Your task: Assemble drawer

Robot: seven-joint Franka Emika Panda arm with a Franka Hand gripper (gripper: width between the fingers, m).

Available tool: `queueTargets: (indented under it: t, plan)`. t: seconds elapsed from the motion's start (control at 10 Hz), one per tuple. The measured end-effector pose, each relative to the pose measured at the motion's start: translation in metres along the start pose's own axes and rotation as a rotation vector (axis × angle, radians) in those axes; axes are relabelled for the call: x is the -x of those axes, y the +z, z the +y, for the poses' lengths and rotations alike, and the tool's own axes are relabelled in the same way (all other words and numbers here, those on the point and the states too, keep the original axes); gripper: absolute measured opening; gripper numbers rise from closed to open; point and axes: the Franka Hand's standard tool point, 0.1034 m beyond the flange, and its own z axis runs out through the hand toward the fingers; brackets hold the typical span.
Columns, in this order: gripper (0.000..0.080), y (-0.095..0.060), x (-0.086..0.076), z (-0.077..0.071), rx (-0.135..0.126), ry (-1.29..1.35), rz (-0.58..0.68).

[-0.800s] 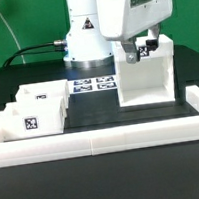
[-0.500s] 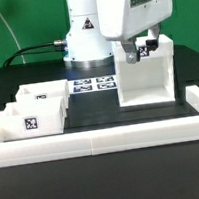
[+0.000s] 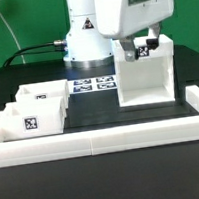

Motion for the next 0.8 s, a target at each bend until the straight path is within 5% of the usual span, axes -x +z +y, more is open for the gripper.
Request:
queueTargets:
  t: [0.3, 0.8]
  plan:
    - [0.065, -0.015, 0.009, -0.041, 0.01, 0.152, -0.007]
    - [0.065, -0.014, 0.01, -0.043, 0.01, 0.149, -0.008]
